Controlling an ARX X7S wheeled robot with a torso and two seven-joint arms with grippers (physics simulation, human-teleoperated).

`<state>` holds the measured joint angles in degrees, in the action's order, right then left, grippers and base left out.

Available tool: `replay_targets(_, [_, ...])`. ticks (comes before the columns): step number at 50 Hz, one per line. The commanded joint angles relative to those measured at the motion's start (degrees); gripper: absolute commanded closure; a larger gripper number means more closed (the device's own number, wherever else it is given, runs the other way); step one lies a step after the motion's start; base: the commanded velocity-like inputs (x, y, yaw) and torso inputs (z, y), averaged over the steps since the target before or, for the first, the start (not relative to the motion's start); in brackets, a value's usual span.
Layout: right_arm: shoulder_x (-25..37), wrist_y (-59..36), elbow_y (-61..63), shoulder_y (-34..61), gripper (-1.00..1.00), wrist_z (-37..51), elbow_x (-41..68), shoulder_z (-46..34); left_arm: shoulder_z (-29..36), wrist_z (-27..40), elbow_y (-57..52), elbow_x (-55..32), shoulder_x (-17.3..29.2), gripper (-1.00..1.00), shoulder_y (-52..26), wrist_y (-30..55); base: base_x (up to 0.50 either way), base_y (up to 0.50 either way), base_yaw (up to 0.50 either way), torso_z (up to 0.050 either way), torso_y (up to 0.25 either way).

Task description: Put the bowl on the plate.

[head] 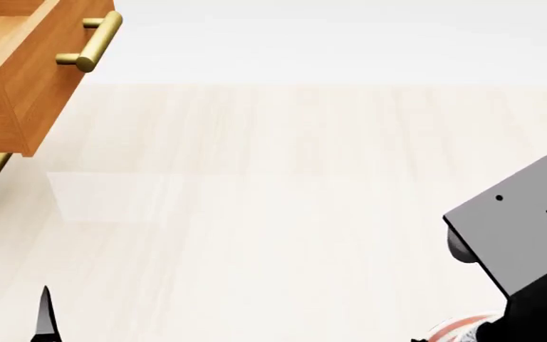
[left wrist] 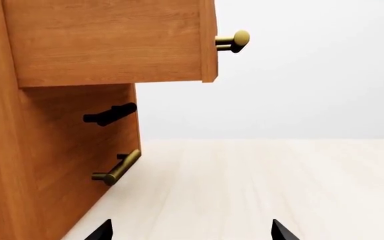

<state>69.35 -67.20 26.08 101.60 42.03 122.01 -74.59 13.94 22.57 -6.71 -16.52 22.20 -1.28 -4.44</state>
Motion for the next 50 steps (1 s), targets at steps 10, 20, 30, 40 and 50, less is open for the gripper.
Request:
replay_targets(10, [1.0,1.0,2.3,3.0,-1.0,-0.1,2.0,3.1,0.2,0.3,-0.8,0.0,0.3,-1.0,0.1,0.2,0.0,0.0,0.0,0.0,0.0])
replay_targets(20, [0.6,1.8,4.2,5.2,-1.0,-1.7,1.7,6.1,0.5,0.5,-1.6,0.0,0.5,-1.0,0.1,0.7,0.0,0.0,0.0,0.0,0.0])
replay_targets(30, [-0.9,2.8,5.3,5.6,-1.0,-3.1,-0.5,7.9,0.5,0.7,-2.1,-0.1,0.7,-1.0,0.3,0.8,0.0,0.0,0.0,0.0,0.0])
replay_targets(40, [-1.1,3.7,6.9,5.2,-1.0,-4.2,-2.2,9.0,1.0,-0.3,2.8,1.0,-0.5,-1.0,0.2,-3.6,0.0,0.0,0.0,0.0,0.0])
replay_targets(50, [-1.4,5.5,9.4,5.7,-1.0,-6.9,-6.0,11.9,1.4,-1.3,8.5,2.1,-1.8,-1.0,-0.2,-8.6,0.0,0.0,0.0,0.0,0.0])
